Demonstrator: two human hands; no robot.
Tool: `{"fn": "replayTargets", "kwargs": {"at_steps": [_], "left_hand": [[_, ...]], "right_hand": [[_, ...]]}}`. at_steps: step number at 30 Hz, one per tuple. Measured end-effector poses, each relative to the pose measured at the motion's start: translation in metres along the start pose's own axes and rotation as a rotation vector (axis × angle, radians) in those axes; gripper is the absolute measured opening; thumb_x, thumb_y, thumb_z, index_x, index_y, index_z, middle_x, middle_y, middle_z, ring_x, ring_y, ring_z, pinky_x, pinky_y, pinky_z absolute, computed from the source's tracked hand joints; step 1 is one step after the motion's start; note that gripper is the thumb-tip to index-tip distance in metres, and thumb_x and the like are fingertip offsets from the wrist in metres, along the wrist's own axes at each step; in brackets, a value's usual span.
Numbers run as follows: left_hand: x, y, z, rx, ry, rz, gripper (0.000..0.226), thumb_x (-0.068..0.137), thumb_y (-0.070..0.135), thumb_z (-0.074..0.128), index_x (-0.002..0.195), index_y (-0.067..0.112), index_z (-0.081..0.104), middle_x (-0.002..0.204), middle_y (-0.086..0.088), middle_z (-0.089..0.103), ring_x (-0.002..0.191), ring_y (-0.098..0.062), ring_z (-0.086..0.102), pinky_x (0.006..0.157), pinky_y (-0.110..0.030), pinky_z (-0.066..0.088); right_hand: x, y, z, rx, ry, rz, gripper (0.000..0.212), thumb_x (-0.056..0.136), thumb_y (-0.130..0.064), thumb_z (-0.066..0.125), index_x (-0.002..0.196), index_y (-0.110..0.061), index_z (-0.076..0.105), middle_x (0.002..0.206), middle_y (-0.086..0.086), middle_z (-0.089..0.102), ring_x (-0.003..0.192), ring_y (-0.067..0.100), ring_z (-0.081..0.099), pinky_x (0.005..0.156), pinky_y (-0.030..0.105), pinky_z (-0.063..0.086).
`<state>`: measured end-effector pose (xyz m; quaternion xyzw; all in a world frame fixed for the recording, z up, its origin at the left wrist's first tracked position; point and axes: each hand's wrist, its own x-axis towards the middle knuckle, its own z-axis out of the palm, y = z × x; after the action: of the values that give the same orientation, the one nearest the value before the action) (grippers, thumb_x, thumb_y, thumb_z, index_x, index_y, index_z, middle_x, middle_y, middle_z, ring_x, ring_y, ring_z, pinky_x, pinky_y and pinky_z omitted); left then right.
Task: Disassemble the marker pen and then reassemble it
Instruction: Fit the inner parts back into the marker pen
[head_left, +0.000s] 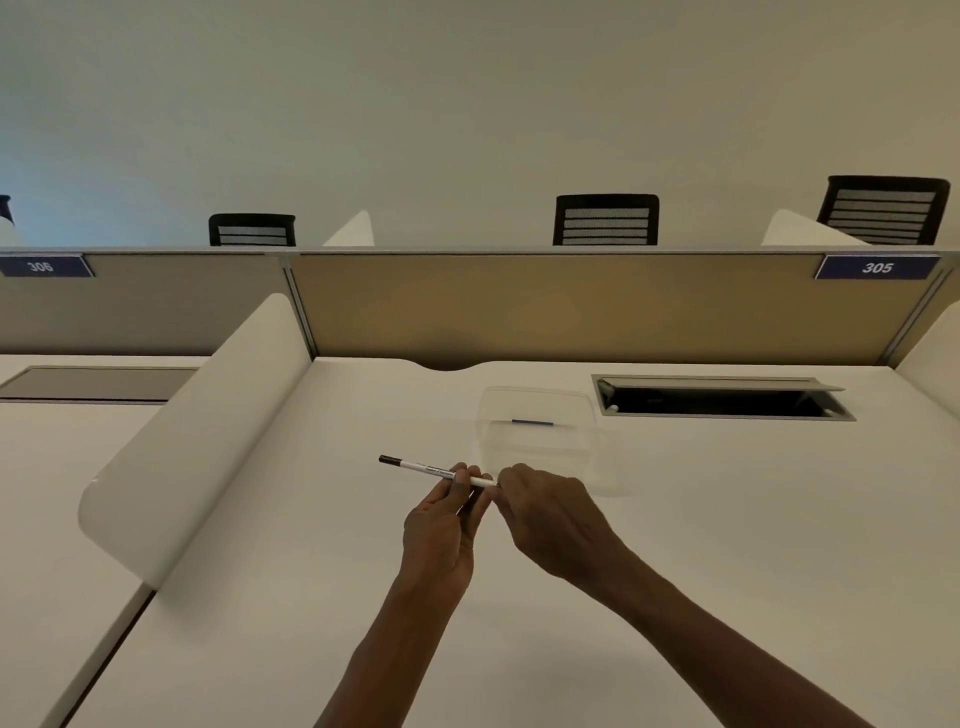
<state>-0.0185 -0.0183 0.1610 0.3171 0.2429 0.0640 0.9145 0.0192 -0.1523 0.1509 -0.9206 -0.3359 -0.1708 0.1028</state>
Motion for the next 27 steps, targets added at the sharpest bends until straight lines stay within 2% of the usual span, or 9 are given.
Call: {"fn": "replayTargets", "kwargs": {"at_steps": [2,5,10,12,14,18,20,23,27], "left_hand": [[-0.001,-0.001,0.001,-0.004,-0.016,-0.017,0.016,0.092,0.006,0.057,0.101,-0.003,0.067,0.090,-0.015,0.074,0.083,-0.024,0.073,0.066,-0.030,0.061],[0.000,-0.001,0.000,-0.030,-0.039,-0.017,0.017,0.093,0.005,0.056,0.103,-0.004,0.067,0.090,-0.015,0.074,0.079,-0.022,0.074,0.071,-0.031,0.062],[0.004,-0.005,-0.005,-0.026,-0.055,0.001,0.016,0.093,0.003,0.054,0.099,-0.003,0.068,0.092,-0.015,0.073,0.081,-0.021,0.074,0.076,-0.031,0.061],[0.004,-0.005,-0.008,-0.008,-0.054,0.006,0.015,0.093,0.003,0.055,0.099,-0.003,0.068,0.092,-0.014,0.072,0.082,-0.021,0.073,0.075,-0.030,0.061],[0.005,-0.003,-0.010,-0.007,-0.048,0.009,0.016,0.093,0.002,0.055,0.101,-0.003,0.067,0.095,-0.015,0.072,0.083,-0.021,0.073,0.073,-0.029,0.061],[0.004,-0.002,-0.004,-0.018,-0.042,0.003,0.019,0.093,0.003,0.055,0.106,-0.005,0.065,0.095,-0.017,0.072,0.082,-0.022,0.073,0.074,-0.030,0.061],[0.002,-0.003,-0.002,-0.018,-0.032,-0.007,0.018,0.093,0.003,0.056,0.105,-0.005,0.066,0.093,-0.017,0.073,0.082,-0.022,0.073,0.073,-0.031,0.061],[0.001,-0.003,0.000,-0.014,-0.008,-0.016,0.017,0.092,0.005,0.059,0.103,-0.005,0.067,0.092,-0.017,0.074,0.083,-0.024,0.073,0.068,-0.028,0.061],[0.000,-0.004,-0.001,0.011,0.008,-0.023,0.016,0.091,0.007,0.060,0.098,-0.004,0.069,0.085,-0.015,0.076,0.077,-0.022,0.074,0.070,-0.029,0.061]], "right_hand": [[0.002,0.005,0.002,0.037,0.030,-0.014,0.033,0.099,-0.031,0.033,0.073,-0.016,0.047,0.060,0.000,0.052,0.043,0.017,0.041,0.038,0.031,0.033],[0.007,-0.008,-0.001,0.357,0.056,0.173,0.037,0.101,-0.030,0.037,0.067,-0.018,0.045,0.055,-0.003,0.050,0.047,0.014,0.042,0.048,0.031,0.035],[0.014,-0.032,-0.015,1.534,-0.128,0.976,0.040,0.097,-0.021,0.041,0.057,-0.018,0.042,0.048,-0.003,0.032,0.039,0.009,0.021,0.038,0.023,0.019],[0.014,-0.030,-0.018,1.742,-0.240,1.125,0.039,0.098,-0.022,0.040,0.059,-0.017,0.043,0.049,-0.004,0.029,0.041,0.009,0.017,0.036,0.021,0.015],[0.013,-0.028,-0.021,1.558,-0.266,1.008,0.039,0.098,-0.026,0.040,0.061,-0.016,0.046,0.050,-0.003,0.033,0.042,0.009,0.022,0.039,0.022,0.018],[0.011,-0.022,-0.018,0.548,-0.119,0.436,0.044,0.101,-0.037,0.034,0.070,-0.012,0.053,0.059,0.000,0.054,0.051,0.015,0.047,0.053,0.032,0.038],[0.008,-0.014,-0.013,0.215,-0.053,0.220,0.038,0.102,-0.037,0.030,0.076,-0.016,0.047,0.064,-0.001,0.054,0.052,0.017,0.046,0.050,0.033,0.037],[0.003,-0.002,-0.008,0.042,-0.044,0.017,0.030,0.100,-0.031,0.033,0.076,-0.017,0.045,0.063,0.000,0.055,0.043,0.016,0.039,0.041,0.030,0.030],[0.002,0.002,-0.001,0.009,-0.013,-0.018,0.031,0.097,-0.029,0.034,0.073,-0.015,0.048,0.058,0.000,0.054,0.038,0.017,0.043,0.037,0.028,0.029]]}}
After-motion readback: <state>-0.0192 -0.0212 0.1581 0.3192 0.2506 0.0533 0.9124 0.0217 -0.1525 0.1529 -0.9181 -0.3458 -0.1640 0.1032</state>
